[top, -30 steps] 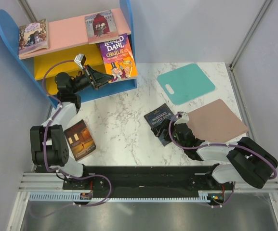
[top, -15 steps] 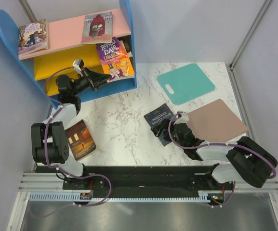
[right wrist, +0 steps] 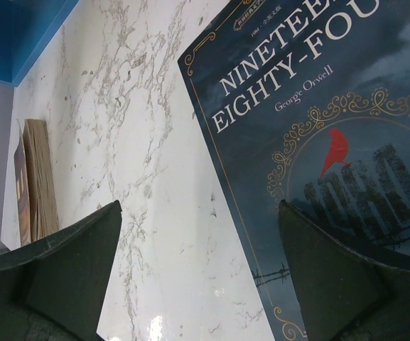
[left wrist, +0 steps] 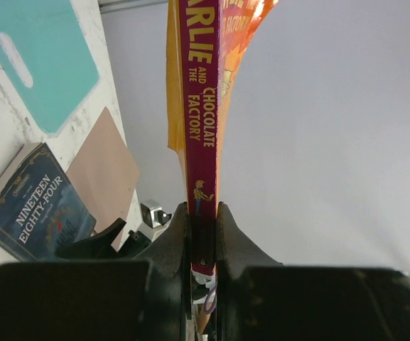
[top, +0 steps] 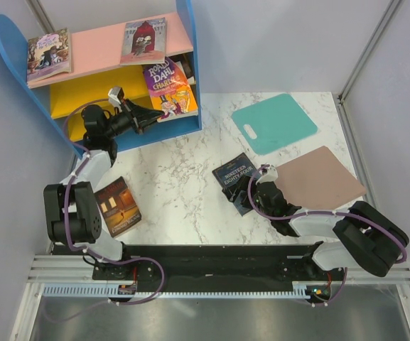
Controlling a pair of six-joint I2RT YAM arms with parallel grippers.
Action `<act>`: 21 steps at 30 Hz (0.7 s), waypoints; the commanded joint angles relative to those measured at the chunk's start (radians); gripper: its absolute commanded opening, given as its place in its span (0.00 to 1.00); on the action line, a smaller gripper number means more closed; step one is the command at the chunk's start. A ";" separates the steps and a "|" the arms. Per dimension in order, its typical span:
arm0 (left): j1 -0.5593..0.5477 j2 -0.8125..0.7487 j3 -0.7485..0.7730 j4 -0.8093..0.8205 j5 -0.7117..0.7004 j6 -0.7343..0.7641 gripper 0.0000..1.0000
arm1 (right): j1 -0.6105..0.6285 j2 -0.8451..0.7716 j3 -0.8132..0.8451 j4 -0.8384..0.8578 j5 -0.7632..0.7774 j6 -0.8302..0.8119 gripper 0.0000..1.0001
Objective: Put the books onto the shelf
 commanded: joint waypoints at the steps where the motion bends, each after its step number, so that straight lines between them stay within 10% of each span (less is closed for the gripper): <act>1: 0.012 -0.080 0.035 -0.110 0.014 0.137 0.02 | 0.005 0.028 0.015 -0.051 -0.015 -0.014 0.98; 21: 0.034 -0.135 -0.022 -0.233 0.062 0.218 0.02 | 0.007 0.028 0.013 -0.049 -0.021 -0.017 0.98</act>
